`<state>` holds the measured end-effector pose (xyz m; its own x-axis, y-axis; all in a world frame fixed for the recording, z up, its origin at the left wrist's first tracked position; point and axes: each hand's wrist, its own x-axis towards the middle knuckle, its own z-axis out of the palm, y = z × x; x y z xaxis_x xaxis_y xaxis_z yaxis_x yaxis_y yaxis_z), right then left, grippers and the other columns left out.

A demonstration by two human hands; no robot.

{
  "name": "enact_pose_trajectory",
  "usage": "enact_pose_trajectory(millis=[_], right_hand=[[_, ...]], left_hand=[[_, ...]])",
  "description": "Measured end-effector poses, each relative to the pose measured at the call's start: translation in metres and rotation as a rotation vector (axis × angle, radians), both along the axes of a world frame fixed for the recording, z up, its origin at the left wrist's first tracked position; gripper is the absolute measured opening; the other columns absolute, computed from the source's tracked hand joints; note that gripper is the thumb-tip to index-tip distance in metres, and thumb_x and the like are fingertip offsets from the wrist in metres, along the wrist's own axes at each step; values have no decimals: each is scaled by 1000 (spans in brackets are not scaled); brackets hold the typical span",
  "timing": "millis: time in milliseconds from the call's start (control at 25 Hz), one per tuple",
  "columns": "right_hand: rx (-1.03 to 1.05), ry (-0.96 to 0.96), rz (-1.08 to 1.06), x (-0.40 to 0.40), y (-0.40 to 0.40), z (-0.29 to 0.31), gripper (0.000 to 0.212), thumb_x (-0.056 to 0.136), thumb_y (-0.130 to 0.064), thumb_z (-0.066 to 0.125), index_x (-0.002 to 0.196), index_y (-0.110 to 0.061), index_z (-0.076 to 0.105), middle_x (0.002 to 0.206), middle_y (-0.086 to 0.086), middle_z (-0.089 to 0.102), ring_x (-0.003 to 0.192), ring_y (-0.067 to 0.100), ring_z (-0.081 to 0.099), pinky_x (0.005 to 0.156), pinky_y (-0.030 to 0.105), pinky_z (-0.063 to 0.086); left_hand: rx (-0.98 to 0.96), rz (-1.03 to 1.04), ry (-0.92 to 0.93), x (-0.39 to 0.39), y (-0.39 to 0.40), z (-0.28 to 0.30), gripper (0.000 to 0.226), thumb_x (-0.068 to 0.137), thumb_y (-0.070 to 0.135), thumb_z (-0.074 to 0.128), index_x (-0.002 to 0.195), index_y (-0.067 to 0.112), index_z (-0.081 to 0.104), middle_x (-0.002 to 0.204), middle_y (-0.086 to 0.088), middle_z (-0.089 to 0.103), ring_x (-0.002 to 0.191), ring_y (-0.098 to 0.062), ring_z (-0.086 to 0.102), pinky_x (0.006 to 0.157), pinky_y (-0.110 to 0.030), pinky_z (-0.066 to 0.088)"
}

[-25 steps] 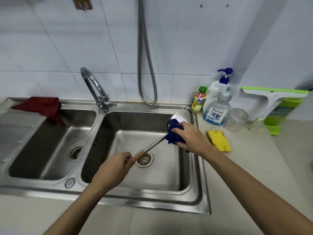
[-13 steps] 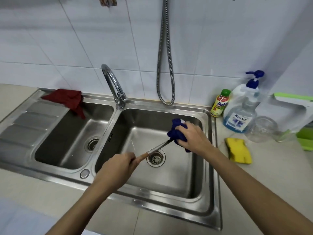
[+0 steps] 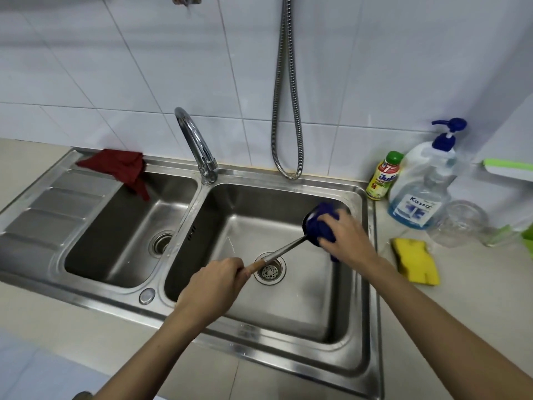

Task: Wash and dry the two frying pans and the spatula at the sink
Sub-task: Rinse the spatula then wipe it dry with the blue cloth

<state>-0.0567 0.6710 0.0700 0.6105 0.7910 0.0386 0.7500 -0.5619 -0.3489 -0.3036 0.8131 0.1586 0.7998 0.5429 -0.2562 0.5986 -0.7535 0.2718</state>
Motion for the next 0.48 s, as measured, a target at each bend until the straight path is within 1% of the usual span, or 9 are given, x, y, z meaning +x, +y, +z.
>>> enact_pose_trajectory(millis=[40, 80, 160, 240, 280, 320, 440, 480], right_hand=[[11, 38, 96, -14, 0, -5, 49, 79, -36, 68, 124, -19, 55, 116, 12, 55, 99, 28, 56, 86, 36, 48], [18, 81, 136, -27, -2, -12, 49, 79, -37, 68, 123, -21, 55, 114, 10, 56, 96, 26, 57, 84, 35, 50], [14, 114, 36, -29, -6, -26, 48, 78, -37, 69, 121, -21, 56, 112, 9, 56, 94, 25, 58, 82, 36, 51], [-46, 35, -94, -19, -12, -32, 48, 77, -34, 70, 120, -19, 56, 111, 12, 57, 92, 28, 59, 81, 37, 51], [-74, 18, -113, -17, -13, -33, 48, 77, -34, 70, 120, -18, 56, 111, 13, 57, 92, 29, 59, 80, 37, 51], [-91, 29, -90, -19, -12, -32, 47, 77, -34, 69, 119, -17, 56, 110, 14, 57, 92, 30, 59, 80, 37, 50], [-124, 52, 114, -28, -9, -36, 46, 79, -36, 66, 120, -18, 55, 110, 12, 56, 93, 29, 58, 81, 35, 48], [-133, 45, 88, -23, -10, -35, 46, 80, -35, 65, 121, -18, 54, 111, 12, 56, 94, 29, 58, 82, 35, 48]], left_hand=[[-11, 13, 3, 3, 1, -1, 52, 91, 60, 33, 87, 15, 60, 77, -2, 64, 74, -28, 62, 66, -40, 48], [-29, 21, 13, 5, 3, -2, 51, 92, 58, 35, 87, 14, 61, 77, -3, 65, 74, -29, 62, 65, -39, 47], [-80, 15, 38, 4, 6, -7, 49, 94, 54, 39, 87, 12, 62, 76, -5, 66, 71, -28, 63, 61, -38, 45], [-110, -13, 60, 1, 6, -11, 44, 96, 49, 42, 85, 12, 61, 74, -4, 66, 66, -24, 61, 57, -34, 43], [-127, -13, 62, 0, 5, -12, 42, 97, 48, 43, 83, 12, 61, 72, -3, 65, 64, -23, 59, 56, -33, 42], [-137, -5, 54, 1, 5, -12, 43, 97, 48, 43, 82, 12, 61, 72, -3, 64, 63, -23, 59, 55, -33, 42], [-119, 17, 33, 6, 7, -11, 46, 95, 51, 42, 86, 11, 62, 75, -6, 67, 70, -26, 62, 60, -36, 45], [-118, 20, 34, 7, 7, -11, 47, 95, 51, 41, 87, 11, 63, 77, -6, 67, 71, -26, 62, 61, -37, 46]])
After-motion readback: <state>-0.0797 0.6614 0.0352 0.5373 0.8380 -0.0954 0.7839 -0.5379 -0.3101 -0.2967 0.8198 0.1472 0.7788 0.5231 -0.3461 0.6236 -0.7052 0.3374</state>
